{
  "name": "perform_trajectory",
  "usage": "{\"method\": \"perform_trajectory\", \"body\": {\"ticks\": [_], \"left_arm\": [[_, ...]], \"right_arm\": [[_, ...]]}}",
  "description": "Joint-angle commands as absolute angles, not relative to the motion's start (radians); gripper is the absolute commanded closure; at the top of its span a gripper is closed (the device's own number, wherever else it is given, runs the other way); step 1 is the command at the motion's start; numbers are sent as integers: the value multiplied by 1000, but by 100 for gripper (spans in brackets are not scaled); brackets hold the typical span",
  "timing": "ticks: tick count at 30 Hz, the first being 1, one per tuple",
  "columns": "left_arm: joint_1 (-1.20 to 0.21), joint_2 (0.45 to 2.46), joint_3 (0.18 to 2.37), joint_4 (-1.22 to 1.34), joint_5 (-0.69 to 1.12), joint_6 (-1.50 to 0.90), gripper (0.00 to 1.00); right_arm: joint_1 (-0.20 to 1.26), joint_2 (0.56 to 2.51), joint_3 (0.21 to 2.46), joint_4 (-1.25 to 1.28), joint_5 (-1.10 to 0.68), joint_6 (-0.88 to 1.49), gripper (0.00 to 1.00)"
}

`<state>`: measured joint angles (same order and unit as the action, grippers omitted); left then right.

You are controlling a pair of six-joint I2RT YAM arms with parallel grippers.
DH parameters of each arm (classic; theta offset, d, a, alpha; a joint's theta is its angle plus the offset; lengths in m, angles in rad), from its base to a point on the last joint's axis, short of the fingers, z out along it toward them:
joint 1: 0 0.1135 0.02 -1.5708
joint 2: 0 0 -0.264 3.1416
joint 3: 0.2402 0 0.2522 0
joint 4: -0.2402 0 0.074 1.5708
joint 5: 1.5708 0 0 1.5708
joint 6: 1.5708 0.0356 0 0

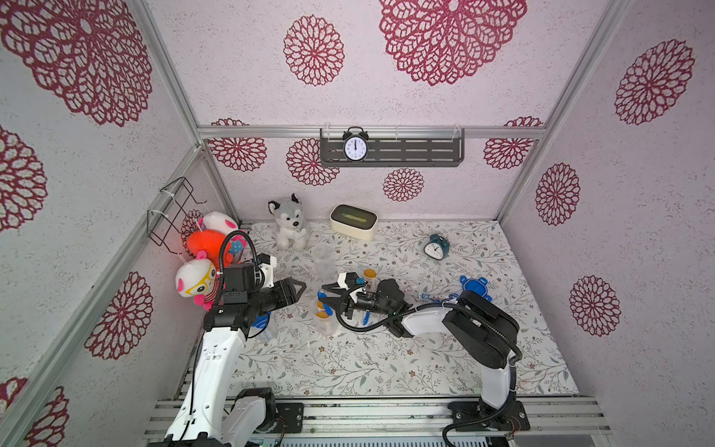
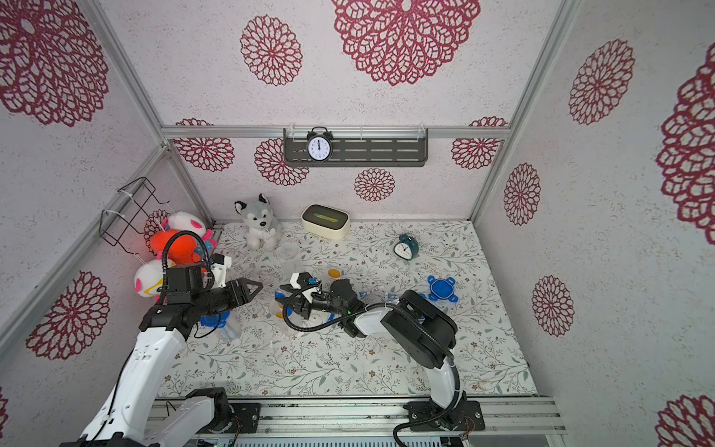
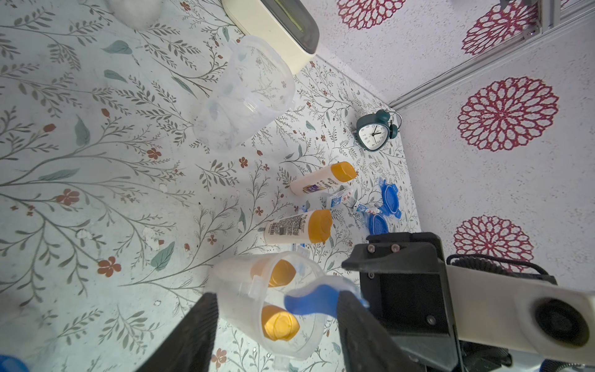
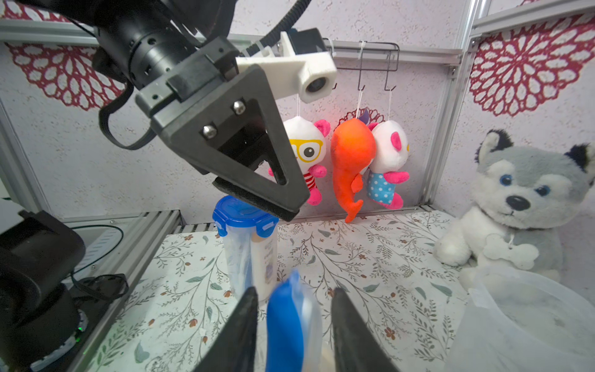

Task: Pack away toiletry kits
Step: Place the toiletry item into the container, then pick up the toiletry item from the center of the board.

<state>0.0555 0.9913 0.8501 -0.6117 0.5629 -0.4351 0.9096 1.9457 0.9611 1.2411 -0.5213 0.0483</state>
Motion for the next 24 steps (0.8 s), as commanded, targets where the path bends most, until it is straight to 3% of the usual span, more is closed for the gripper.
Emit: {"method": "perform_trajectory", "body": {"ticks": [1,7,11,13,18,20,24], "left_arm": [[63,997,857,-615,556,-428,37],[62,1008,859,-616,571,-425,37],[54,1016,857,-617,581,-423,37],[51,1023,857,-617,586,-425,37],[42,1051,863,-625,597,-420,37],[37,1060,868,-629,598,-418,37],[31,1068,871,-634,598,-415,37]], "right_arm": [[909,1915,942,1323,-506,59,53],[873,1758,850,1220,-369,177,51],[798,1564,951,518,-124,283,56],[748,1503,979,301,-61,305,57],[587,1416,1027,-92,-54,395,56],[545,1438,1079,-242,-44,384,51],[476,1514,1141,-383,-80,423,52]]}}
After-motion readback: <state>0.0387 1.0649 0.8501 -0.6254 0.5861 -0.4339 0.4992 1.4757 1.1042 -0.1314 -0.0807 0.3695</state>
